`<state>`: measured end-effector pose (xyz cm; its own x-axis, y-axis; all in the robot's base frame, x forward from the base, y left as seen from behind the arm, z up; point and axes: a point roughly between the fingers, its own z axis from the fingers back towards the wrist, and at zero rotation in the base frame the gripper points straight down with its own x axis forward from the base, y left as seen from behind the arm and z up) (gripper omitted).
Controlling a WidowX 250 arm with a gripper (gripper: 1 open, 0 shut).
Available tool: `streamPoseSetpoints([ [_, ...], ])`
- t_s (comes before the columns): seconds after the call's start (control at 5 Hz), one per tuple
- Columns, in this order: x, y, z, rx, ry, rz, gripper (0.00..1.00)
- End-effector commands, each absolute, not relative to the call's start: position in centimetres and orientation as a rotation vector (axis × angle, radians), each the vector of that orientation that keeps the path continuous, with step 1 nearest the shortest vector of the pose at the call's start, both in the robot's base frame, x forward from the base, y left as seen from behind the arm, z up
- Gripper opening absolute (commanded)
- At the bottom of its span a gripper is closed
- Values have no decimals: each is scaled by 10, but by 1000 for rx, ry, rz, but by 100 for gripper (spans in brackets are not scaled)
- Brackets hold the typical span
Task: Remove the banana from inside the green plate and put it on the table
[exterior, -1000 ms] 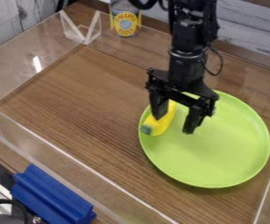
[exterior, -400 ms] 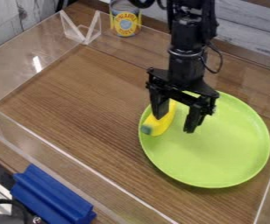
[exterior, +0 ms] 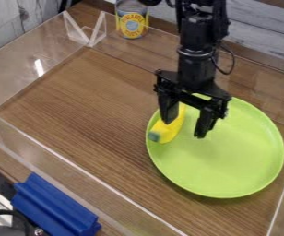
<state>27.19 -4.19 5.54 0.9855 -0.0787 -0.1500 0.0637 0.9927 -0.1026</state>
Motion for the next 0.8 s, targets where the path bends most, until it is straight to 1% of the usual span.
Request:
streamPoseSetpoints([
  [0.0,280,-40,67,-106,111,-69,100],
  [0.6,279,-33,49,-102,130,-52,100],
])
